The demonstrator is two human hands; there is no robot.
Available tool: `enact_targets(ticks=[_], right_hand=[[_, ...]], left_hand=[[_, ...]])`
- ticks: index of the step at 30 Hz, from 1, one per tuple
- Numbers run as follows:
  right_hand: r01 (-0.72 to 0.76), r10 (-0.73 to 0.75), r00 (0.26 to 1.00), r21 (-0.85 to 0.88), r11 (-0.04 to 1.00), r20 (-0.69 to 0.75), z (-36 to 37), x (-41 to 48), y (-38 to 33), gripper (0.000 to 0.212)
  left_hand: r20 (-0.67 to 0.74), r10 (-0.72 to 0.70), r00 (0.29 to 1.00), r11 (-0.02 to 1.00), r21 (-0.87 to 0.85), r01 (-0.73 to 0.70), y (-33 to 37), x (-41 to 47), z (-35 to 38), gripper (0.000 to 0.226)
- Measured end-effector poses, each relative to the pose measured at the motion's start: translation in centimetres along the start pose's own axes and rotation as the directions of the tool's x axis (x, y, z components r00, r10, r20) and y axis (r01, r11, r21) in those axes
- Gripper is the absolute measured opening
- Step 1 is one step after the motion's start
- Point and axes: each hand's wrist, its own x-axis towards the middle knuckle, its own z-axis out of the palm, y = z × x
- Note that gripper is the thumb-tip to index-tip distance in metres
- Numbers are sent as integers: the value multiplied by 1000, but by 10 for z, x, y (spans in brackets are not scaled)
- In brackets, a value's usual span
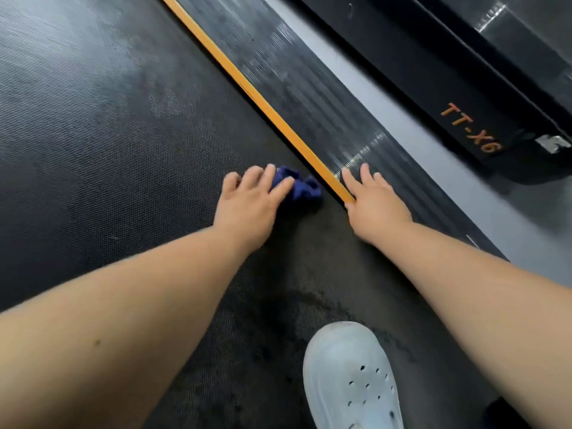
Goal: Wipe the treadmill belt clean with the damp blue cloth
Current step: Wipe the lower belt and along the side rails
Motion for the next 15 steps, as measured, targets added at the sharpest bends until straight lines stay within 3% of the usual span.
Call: enact_targets(ticks=[2, 5, 8, 15], right_hand=[[-8, 10, 1000, -35, 999, 29, 0, 4, 0, 77], [-19, 24, 994, -44, 999, 109, -5, 6, 1, 91], [-49, 50, 984, -11, 999, 170, -11, 0, -6, 99], [-72, 71, 987, 6, 997, 144, -12, -4, -12, 113]], left_hand=[[79, -68, 995, 997, 42, 64, 0, 4, -6, 58], [107, -26, 994, 999, 34, 23, 13, 7, -16, 57], [130, -2, 992, 1000, -24, 5, 25, 7, -20, 71], [348, 67, 935, 998, -11, -67, 10, 11, -18, 58]])
